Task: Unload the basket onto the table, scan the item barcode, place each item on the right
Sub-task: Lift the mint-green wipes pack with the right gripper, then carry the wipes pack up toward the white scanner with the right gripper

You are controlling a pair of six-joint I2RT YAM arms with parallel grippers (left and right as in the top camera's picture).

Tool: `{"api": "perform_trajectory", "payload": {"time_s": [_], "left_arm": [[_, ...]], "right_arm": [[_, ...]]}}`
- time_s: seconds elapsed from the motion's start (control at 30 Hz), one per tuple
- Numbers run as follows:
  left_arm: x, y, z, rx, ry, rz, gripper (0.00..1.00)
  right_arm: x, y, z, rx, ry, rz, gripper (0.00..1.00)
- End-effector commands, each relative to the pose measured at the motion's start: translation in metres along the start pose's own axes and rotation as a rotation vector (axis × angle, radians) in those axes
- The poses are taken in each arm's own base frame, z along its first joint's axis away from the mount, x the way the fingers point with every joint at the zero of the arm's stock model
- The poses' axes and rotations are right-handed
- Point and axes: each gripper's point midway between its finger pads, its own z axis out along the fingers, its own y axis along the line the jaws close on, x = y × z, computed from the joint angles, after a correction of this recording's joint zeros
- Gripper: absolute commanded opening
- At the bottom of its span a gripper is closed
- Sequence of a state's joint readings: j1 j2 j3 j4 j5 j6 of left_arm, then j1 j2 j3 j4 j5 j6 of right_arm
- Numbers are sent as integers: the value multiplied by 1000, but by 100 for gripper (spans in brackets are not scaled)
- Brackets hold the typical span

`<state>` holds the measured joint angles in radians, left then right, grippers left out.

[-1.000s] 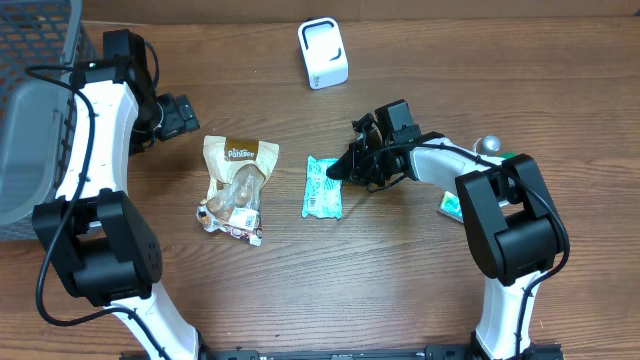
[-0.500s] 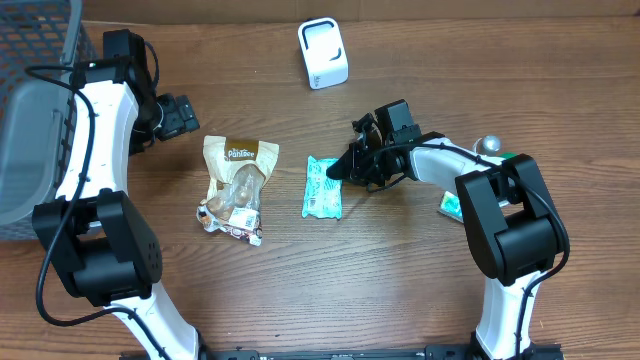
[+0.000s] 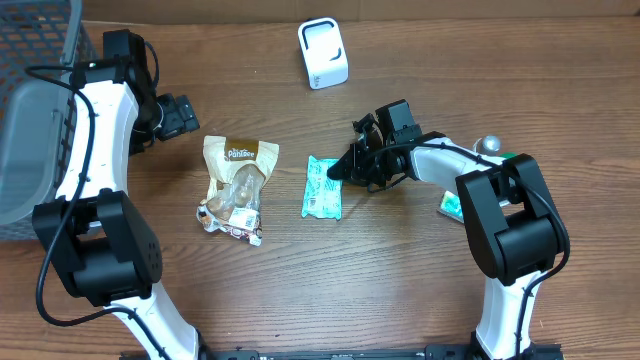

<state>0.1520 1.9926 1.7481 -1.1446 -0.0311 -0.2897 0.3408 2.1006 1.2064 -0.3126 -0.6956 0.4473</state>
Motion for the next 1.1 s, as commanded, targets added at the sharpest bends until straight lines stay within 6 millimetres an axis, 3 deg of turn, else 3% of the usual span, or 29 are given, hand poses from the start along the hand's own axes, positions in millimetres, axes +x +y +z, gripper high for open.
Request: {"api": "perform_trajectory", "payload": {"time_s": [0.0, 0.17, 0.33, 0.57, 0.7, 1.0, 1.07], "left_arm": [[-1, -2, -3, 1, -7, -2, 100], [-1, -2, -3, 1, -7, -2, 100], [-1, -2, -3, 1, -7, -2, 100], [-1, -2, -3, 1, -7, -2, 100], [-1, -2, -3, 1, -7, -2, 100], [-1, -2, -3, 1, -7, -2, 100], [-1, -2, -3, 1, -7, -2, 100]], "right_arm": [[6, -31, 9, 99, 3, 37, 4], [6, -28, 9, 81, 9, 38, 4], [-11, 4, -11, -52, 4, 50, 4], [-31, 48, -60, -50, -67, -46, 4], [-35, 87, -103, -59, -163, -122, 4], [-40, 134, -154, -31, -196, -198, 4], [-58, 157, -189, 42, -287, -252, 3]]}}
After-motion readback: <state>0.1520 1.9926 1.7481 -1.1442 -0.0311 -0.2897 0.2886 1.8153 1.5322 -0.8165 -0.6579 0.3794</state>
